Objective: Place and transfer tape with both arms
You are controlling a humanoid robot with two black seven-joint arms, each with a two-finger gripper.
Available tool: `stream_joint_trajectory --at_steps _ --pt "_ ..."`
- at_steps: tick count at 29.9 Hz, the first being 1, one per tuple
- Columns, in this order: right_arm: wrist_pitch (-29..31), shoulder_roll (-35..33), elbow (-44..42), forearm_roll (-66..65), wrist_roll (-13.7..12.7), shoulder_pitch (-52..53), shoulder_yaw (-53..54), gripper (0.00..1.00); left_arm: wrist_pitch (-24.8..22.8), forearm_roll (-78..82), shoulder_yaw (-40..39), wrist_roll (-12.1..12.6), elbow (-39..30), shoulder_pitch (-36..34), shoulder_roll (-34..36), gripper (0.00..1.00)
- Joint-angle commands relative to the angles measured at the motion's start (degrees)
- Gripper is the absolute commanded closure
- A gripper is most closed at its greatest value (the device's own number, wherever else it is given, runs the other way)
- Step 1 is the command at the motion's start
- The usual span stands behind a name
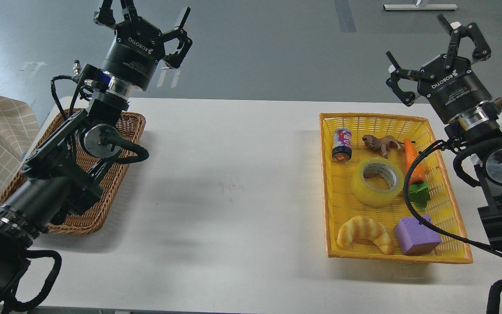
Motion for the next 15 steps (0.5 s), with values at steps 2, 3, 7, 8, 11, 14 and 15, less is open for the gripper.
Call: stream_joint_trajectory --at_steps 2,3,7,8,11,14,15 --pt "0.0 -0.09 0.1 0.0 0.0 0.0 0.09 0.0 0.0 0.0 -0.02 0.01 0.0 -0.08 0.08 0.02" --pt "0.0 -0.17 0.01 0.0 0.0 0.0 0.0 0.0 0.0 0.0 0.07 0.01 0.0 -0.08 0.08 0.02" --pt "0.0 -1.84 0.18 0.0 -0.09 0.0 -0.26 0.0 0.0 0.09 0.6 0.01 0.0 0.01 -0.01 0.02" --pt "0.0 -2.11 0.18 -0.09 -0.18 0.09 -0.35 0.0 0.0 0.09 0.51 0.01 0.0 -0.08 -0.01 0.02" --pt "0.0 -3.77 0.18 -1.14 -0.27 0.18 -0.44 0.0 0.0 0.09 0.51 0.01 0.0 -0.08 0.34 0.02" --pt "0.0 -5.53 0.18 -4.82 -0.27 0.27 -0.79 0.0 0.0 0.18 0.6 0.01 0.0 -0.08 0.43 0.02" --pt "0.0 -5.88 0.18 -5.62 -0.27 0.35 -1.14 0.0 0.0 0.09 0.6 0.06 0.0 -0.08 0.43 0.02"
